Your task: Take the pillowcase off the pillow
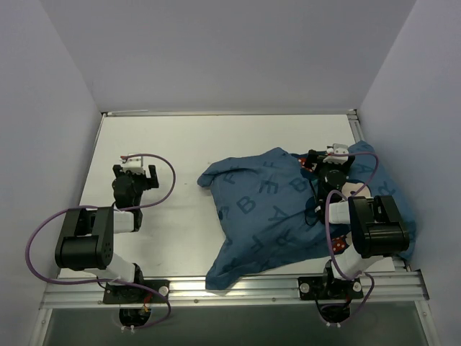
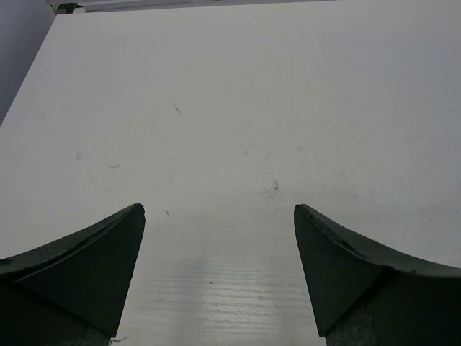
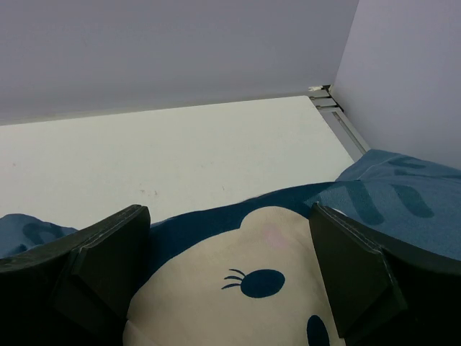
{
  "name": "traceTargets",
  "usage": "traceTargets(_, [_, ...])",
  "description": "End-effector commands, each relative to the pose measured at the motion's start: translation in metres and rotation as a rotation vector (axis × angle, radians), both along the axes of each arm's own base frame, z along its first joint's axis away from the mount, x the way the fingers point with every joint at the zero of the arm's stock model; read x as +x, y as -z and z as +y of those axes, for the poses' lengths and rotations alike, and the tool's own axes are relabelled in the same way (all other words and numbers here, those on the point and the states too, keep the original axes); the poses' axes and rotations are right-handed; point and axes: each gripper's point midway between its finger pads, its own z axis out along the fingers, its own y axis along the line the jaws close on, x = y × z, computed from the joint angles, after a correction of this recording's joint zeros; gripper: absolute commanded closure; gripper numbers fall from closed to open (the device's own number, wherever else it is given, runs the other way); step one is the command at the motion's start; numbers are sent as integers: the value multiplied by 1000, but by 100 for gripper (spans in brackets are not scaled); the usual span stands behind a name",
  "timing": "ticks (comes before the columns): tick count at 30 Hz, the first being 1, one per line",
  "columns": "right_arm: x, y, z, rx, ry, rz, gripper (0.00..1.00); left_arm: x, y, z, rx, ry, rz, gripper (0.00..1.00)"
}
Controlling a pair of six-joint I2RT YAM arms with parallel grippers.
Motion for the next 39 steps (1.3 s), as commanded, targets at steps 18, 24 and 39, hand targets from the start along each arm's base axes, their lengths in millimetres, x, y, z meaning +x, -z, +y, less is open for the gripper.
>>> traceTargets(18, [14, -86, 4, 203, 10, 260, 2, 31, -22, -16, -27, 182, 454, 5])
traceTargets(24, [-33, -97, -6, 250, 132, 578, 15, 4, -82, -83, -104, 559, 546, 5])
traceTargets(39, [-145, 28, 180, 391, -277, 1169, 70, -84, -101, -107, 70, 770, 738, 6])
